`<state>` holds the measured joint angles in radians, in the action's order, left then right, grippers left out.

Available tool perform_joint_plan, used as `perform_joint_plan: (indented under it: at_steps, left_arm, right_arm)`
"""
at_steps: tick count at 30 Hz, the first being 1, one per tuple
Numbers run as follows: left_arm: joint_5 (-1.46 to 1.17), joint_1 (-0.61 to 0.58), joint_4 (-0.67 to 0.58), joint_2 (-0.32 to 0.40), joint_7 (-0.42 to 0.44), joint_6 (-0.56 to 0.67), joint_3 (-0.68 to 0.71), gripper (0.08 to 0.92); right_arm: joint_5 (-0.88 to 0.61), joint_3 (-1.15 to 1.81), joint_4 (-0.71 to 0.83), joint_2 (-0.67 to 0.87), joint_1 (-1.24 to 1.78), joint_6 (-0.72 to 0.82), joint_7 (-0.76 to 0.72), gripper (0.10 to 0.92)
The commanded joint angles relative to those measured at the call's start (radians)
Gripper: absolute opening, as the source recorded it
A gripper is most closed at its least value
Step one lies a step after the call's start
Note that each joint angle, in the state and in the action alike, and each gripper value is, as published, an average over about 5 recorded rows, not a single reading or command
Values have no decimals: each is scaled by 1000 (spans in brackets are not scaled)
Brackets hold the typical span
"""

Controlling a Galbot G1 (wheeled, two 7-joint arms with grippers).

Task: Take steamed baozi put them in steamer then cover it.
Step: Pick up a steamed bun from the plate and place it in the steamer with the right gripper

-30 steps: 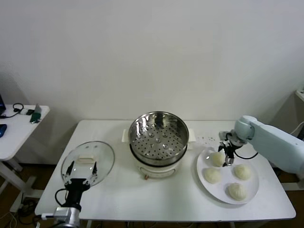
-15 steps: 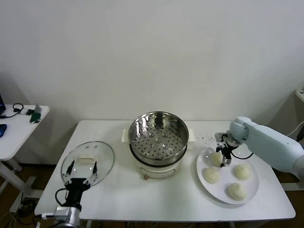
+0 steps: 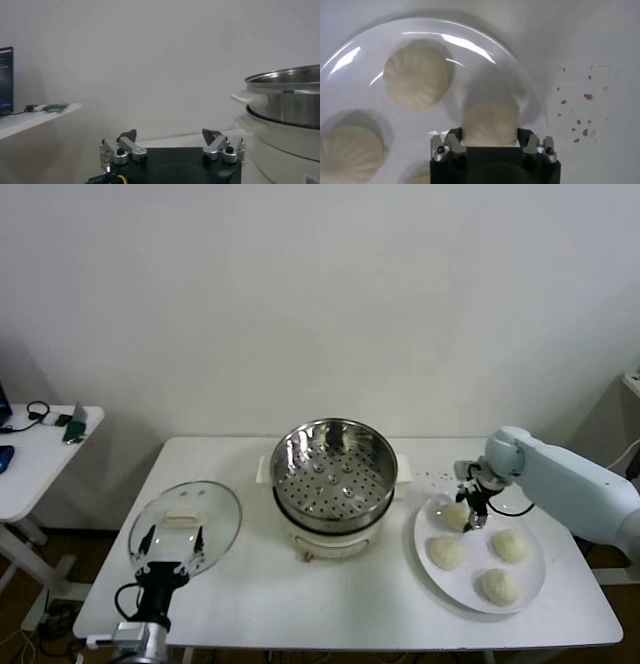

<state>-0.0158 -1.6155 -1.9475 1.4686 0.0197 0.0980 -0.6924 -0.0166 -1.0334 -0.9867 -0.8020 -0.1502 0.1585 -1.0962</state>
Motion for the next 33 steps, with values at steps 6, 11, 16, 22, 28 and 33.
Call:
perform_joint_plan:
  at_steps: [6, 11, 16, 22, 28, 33]
  left_arm:
    - [0, -10, -14, -3, 0, -1, 4, 823]
    - [0, -11, -18, -3, -1, -3, 7, 823]
    - [0, -13, -20, -3, 0, -3, 11, 823]
    - [-8, -18, -25, -2, 0, -3, 12, 823]
    - [-29, -23, -46, 1, -1, -14, 12, 823]
    - [-36, -32, -62, -10, -4, -15, 10, 823]
  right_arm:
    - [-106, -334, -135, -30, -489, -153, -23, 704]
    - [-120, -415, -186, -102, -651, -246, -36, 704]
    - [-101, -449, -235, -198, -733, -327, -43, 710]
    - [-60, -426, -275, -335, -715, -354, -43, 712]
    - [39, -386, -232, -481, -616, -377, -44, 712]
    - [157, -353, -147, -561, -517, -410, -41, 712]
